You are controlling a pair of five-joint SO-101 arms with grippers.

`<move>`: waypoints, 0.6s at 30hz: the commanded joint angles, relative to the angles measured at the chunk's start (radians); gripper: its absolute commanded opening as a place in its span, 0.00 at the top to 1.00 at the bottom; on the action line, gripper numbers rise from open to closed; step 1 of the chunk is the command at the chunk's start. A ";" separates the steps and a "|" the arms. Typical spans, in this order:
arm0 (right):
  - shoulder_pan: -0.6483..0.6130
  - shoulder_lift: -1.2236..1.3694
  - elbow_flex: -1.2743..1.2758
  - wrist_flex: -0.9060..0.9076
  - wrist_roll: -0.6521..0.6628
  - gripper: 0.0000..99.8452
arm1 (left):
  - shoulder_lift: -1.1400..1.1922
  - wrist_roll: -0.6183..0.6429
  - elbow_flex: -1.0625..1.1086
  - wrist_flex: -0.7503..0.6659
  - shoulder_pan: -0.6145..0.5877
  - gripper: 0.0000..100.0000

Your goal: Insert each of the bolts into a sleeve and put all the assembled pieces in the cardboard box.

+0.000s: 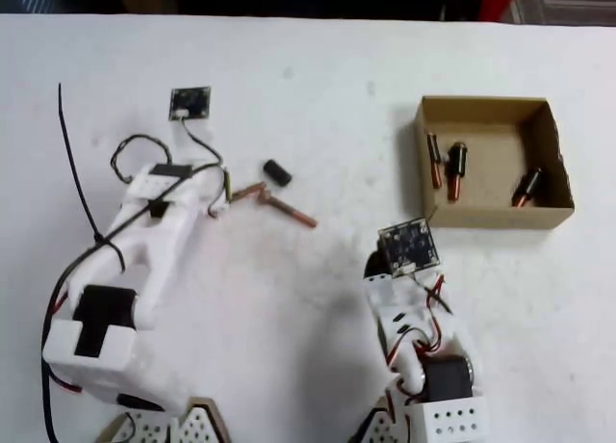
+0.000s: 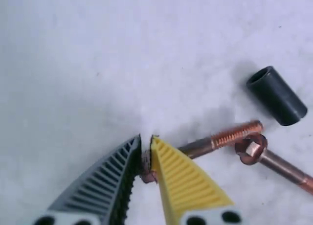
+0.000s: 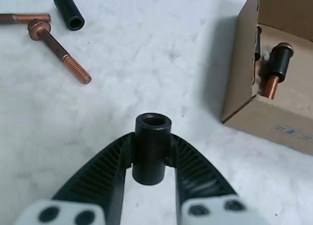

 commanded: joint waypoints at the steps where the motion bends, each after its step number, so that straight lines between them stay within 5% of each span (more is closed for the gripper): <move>1: 0.012 -0.010 -0.006 -0.039 -0.003 0.98 | -0.005 -0.057 -0.021 0.003 -0.004 0.93; 18: 0.012 -0.010 -0.006 -0.039 -0.003 0.98 | -0.007 -0.081 -0.041 0.003 0.024 0.98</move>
